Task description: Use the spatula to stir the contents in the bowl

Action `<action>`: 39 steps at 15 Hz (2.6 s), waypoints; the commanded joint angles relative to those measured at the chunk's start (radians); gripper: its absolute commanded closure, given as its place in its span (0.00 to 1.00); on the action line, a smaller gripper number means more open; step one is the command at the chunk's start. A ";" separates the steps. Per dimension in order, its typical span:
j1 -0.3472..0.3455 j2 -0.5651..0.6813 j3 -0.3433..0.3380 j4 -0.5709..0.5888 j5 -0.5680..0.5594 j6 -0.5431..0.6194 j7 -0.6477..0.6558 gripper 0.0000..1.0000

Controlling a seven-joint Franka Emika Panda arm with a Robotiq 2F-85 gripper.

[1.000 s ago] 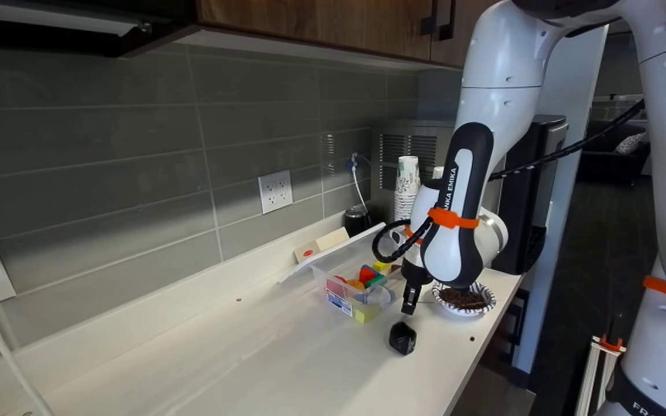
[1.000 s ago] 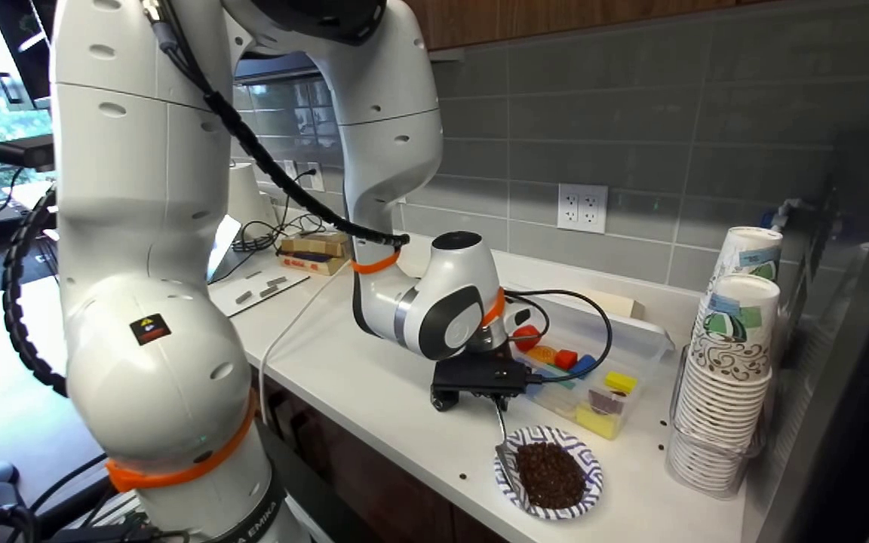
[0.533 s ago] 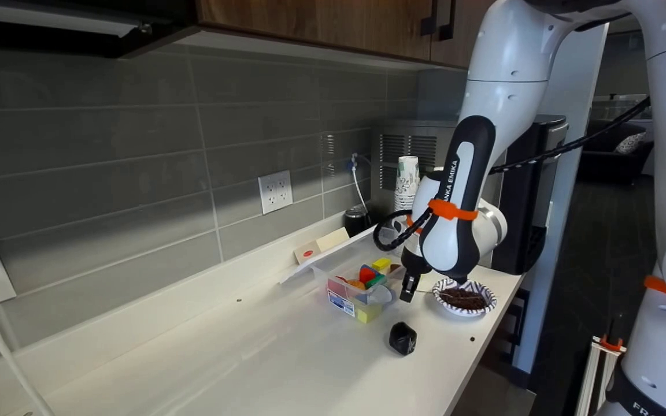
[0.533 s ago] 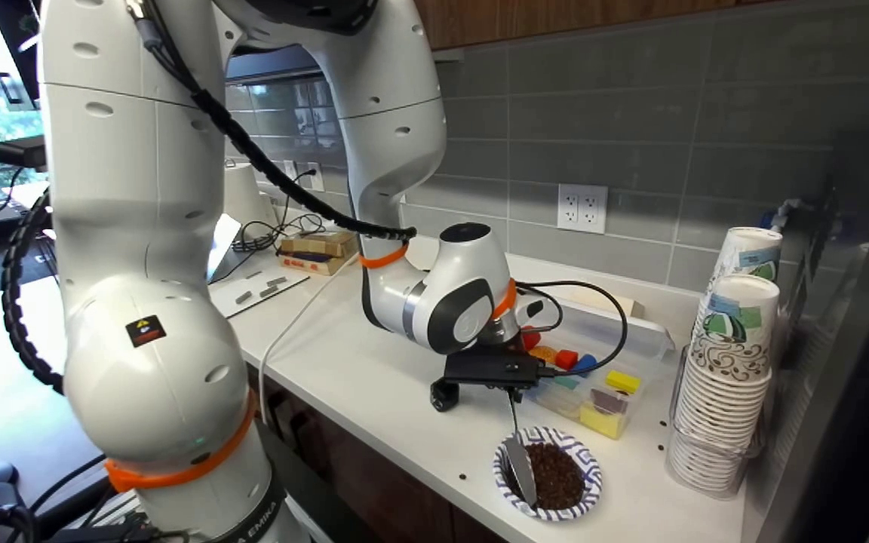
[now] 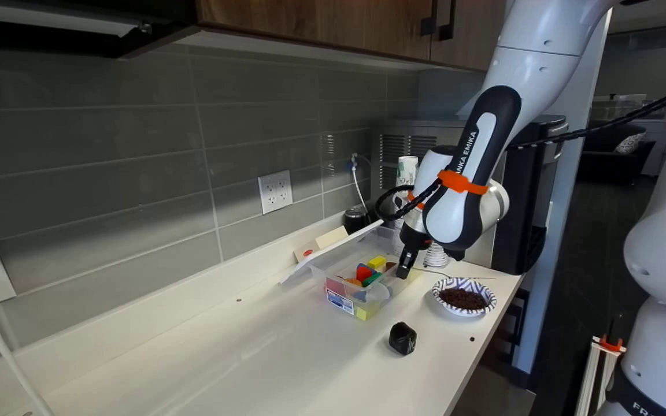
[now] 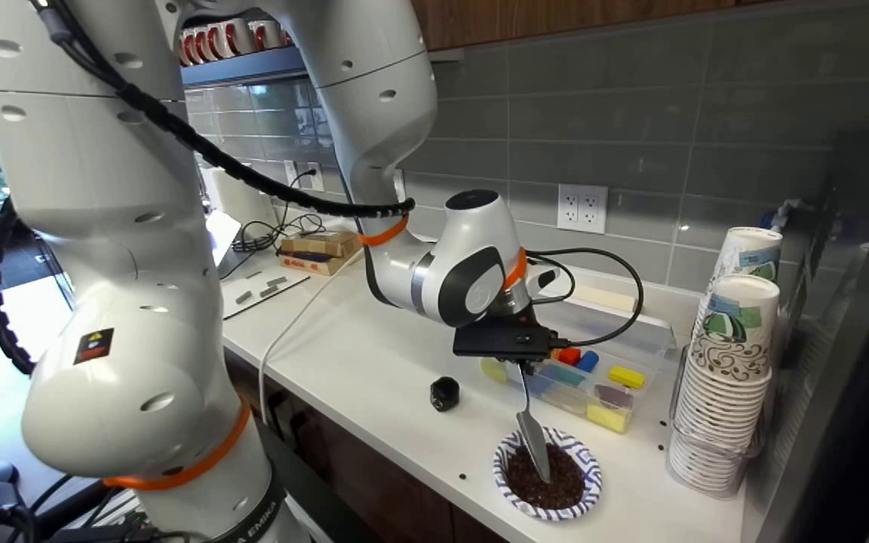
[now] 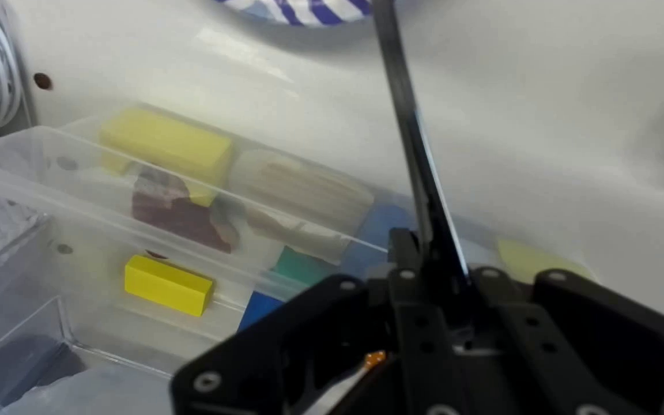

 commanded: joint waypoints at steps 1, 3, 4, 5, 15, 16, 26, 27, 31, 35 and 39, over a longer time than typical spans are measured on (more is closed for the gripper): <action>-0.148 -0.009 0.154 0.000 -0.011 -0.005 0.023 0.99; -0.246 0.021 0.257 -0.004 0.000 0.005 0.023 0.99; -0.300 0.034 0.310 -0.005 -0.001 0.004 0.023 0.99; -0.360 0.046 0.369 -0.006 -0.003 0.000 0.024 0.99; -1.051 0.241 0.935 -0.015 -0.025 -0.107 -0.096 0.99; -1.121 0.253 0.993 -0.015 -0.020 -0.136 -0.118 0.99; -1.799 0.402 1.596 -0.014 -0.025 -0.519 -0.250 0.99; -1.846 0.425 1.634 -0.013 -0.025 -0.563 -0.257 0.99; -1.928 0.535 1.671 -0.001 -0.080 -0.701 -0.234 0.99; -1.947 0.619 1.665 0.001 -0.070 -0.740 -0.236 0.99; -1.922 0.655 1.633 0.001 -0.079 -0.685 -0.240 0.99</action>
